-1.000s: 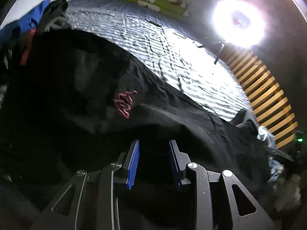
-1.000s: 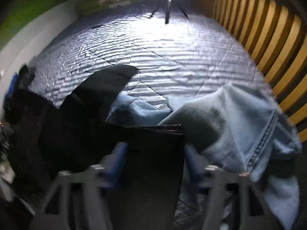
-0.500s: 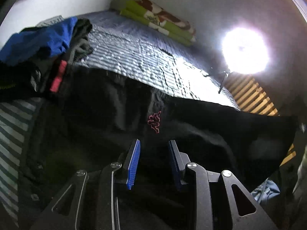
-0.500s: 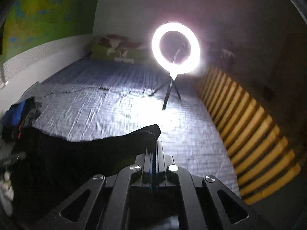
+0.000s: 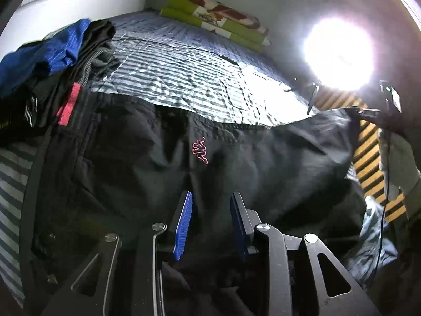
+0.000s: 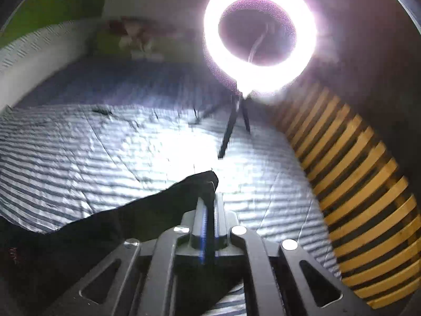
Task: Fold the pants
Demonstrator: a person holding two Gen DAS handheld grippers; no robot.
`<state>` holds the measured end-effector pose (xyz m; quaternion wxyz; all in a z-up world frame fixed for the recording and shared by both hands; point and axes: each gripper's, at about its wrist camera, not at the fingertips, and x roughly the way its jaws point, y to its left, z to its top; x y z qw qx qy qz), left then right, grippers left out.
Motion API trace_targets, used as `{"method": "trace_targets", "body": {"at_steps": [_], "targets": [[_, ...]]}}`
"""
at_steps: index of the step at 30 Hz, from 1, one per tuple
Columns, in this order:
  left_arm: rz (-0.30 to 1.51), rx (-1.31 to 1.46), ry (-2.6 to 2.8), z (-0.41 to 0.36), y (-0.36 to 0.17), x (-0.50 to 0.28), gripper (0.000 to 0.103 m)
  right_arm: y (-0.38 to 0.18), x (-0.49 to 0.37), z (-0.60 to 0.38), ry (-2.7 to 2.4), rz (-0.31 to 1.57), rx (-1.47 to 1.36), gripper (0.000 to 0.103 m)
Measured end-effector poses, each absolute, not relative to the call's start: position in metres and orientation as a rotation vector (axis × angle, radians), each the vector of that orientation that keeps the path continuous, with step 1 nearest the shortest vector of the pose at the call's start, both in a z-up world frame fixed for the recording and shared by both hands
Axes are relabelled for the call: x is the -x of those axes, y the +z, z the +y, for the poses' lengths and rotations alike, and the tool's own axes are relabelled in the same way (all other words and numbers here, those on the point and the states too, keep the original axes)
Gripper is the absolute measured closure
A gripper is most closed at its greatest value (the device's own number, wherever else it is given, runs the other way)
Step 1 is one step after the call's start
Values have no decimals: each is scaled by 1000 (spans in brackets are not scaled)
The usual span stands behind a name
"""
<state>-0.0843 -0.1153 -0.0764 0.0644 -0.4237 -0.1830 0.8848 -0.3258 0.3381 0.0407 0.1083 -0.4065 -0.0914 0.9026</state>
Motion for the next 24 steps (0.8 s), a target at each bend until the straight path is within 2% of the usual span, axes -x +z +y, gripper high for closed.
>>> {"method": "trace_targets", "body": {"at_steps": [1, 2, 4, 8, 13, 18, 19, 20, 21, 24], "targets": [[-533, 1281, 2675, -114, -77, 83, 71, 37, 324, 341, 2658, -239, 1207, 81], [-527, 1283, 2676, -113, -78, 83, 70, 35, 319, 347, 2676, -191, 1219, 64], [-538, 1299, 2674, -117, -80, 81, 70, 33, 301, 362, 2709, -99, 1234, 51], [-566, 1294, 2659, -122, -78, 73, 70, 20, 236, 400, 2717, 196, 1353, 49], [-505, 1270, 2670, -117, -71, 62, 70, -19, 169, 422, 2633, 414, 1481, 43], [-483, 1236, 2704, -124, -62, 29, 70, -50, 149, 404, 2668, 614, 1616, 44], [-494, 1226, 2711, -127, -59, 22, 70, -51, 147, 400, 2693, 653, 1614, 53], [-506, 1220, 2721, -132, -57, 17, 70, -50, 143, 393, 2714, 666, 1600, 88], [-515, 1217, 2735, -136, -57, 12, 70, -46, 142, 383, 2703, 604, 1603, 101], [-520, 1237, 2769, -147, -59, 6, 70, -18, 119, 367, 2711, 436, 1540, 100]]}}
